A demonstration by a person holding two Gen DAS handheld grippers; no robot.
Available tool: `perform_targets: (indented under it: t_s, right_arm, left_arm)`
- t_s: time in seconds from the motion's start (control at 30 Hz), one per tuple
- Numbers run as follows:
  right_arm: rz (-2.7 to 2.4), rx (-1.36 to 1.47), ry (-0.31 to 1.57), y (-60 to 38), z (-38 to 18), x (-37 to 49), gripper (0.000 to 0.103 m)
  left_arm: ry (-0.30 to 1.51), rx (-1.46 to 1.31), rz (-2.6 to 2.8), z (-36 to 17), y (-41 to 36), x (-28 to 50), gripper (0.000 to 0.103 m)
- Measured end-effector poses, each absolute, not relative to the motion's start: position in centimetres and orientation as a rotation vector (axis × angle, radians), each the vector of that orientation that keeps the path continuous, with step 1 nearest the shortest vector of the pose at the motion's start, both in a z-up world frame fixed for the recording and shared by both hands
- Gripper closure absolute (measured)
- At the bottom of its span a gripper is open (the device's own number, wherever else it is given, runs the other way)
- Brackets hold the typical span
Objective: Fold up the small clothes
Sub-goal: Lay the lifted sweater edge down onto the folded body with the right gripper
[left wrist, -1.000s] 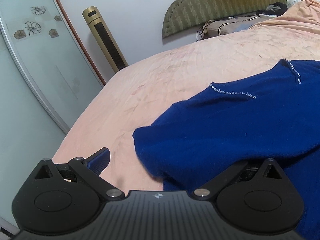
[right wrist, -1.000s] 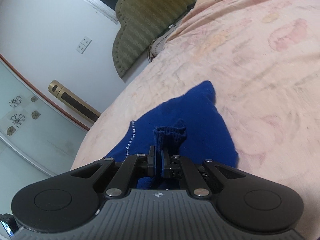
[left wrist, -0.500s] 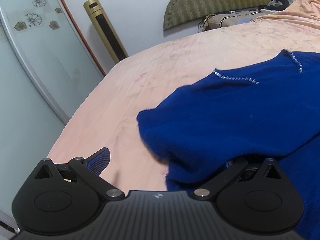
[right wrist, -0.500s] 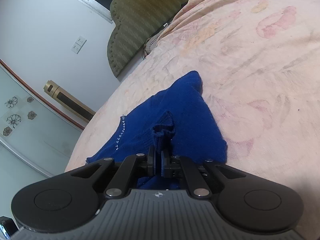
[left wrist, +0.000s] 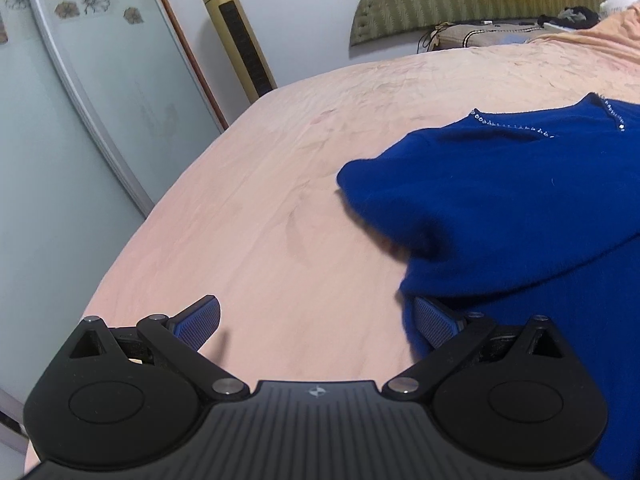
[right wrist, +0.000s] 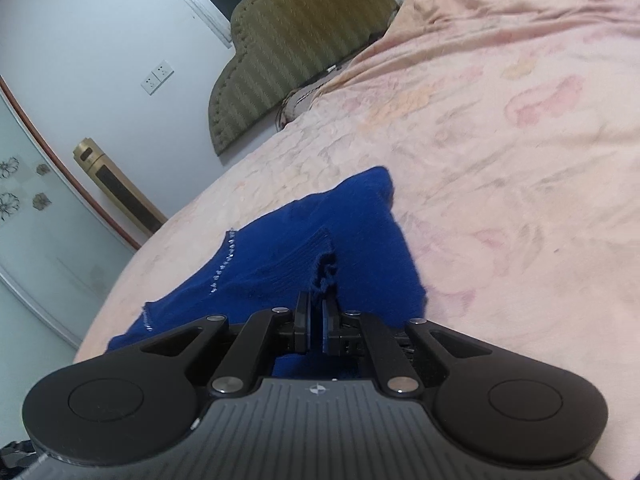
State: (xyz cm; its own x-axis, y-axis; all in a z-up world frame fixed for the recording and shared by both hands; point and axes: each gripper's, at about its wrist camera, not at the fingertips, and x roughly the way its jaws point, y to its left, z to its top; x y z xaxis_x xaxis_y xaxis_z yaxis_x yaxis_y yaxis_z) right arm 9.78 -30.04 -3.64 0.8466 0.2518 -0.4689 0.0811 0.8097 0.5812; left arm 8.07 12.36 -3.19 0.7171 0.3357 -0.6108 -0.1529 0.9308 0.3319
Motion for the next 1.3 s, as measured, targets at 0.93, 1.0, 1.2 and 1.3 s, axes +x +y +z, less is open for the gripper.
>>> perform_targets:
  t_s: [0.93,1.0,1.2,1.3]
  right_arm:
    - [0.133,0.488,0.611,-29.9,-1.3,16.2,0.095]
    - [0.088,0.460,0.575,-30.1,-0.8,15.4,0.095]
    - [0.020,0.450,0.633,-30.5,-1.4,14.8,0.072]
    - [0.031,0.384,0.568,-29.3,0.1,12.2,0.055]
  left_arm:
    - [0.678,0.158,0.299,-1.0,10.5,15.0,0.000]
    - [0.690,0.184,0.311,-1.8,10.3,15.8,0.000]
    - [0.710,0.183,0.307,-2.2,10.0,14.9,0.000]
    - [0.711,0.163,0.261,-1.9,9.7,13.4,0.000]
